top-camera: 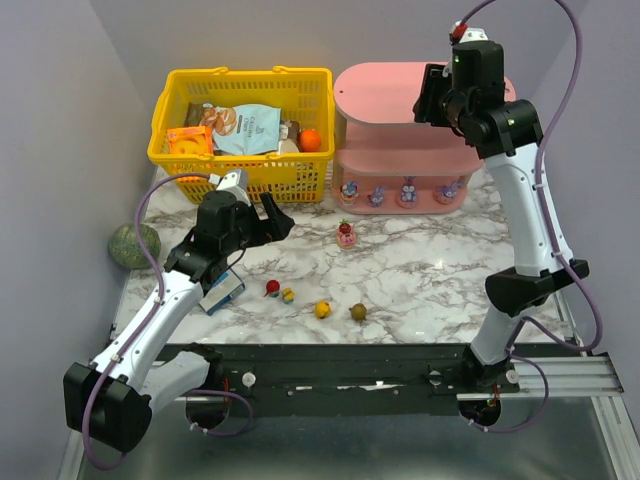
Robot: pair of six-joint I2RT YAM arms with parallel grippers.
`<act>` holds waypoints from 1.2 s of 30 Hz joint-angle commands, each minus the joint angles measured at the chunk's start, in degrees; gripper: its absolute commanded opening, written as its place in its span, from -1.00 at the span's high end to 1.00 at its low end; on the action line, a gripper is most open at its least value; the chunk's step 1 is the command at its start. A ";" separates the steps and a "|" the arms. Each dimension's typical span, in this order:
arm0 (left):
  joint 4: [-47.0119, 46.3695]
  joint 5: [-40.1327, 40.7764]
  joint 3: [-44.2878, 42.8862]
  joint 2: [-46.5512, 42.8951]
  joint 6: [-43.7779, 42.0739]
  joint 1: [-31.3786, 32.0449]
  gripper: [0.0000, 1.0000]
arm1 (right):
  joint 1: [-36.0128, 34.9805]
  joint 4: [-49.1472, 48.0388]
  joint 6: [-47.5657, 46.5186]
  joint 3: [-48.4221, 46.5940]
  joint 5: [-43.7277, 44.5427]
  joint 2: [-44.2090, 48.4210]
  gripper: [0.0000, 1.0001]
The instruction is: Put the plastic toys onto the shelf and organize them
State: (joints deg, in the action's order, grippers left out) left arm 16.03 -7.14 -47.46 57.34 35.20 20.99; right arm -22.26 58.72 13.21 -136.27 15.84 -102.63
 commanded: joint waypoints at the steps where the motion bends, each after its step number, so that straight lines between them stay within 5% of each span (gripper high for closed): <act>1: 0.93 0.10 -0.44 -0.74 -0.40 -0.25 -0.98 | 1.16 -1.33 -2.05 -2.16 -2.21 -1.26 0.63; 17: 0.93 0.19 -0.61 -0.21 -0.31 -0.34 -0.98 | 3.01 -3.79 0.23 -1.11 -1.95 -4.51 0.54; 36: 1.90 1.07 -0.53 -0.92 -1.10 -0.34 -0.98 | 4.07 -3.87 0.32 -0.58 0.07 -7.32 0.18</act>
State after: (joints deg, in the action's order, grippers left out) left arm 16.49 -7.09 -47.46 57.34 35.14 20.99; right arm -18.68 54.37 13.47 -136.75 14.31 -107.98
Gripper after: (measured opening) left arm 0.988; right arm 0.577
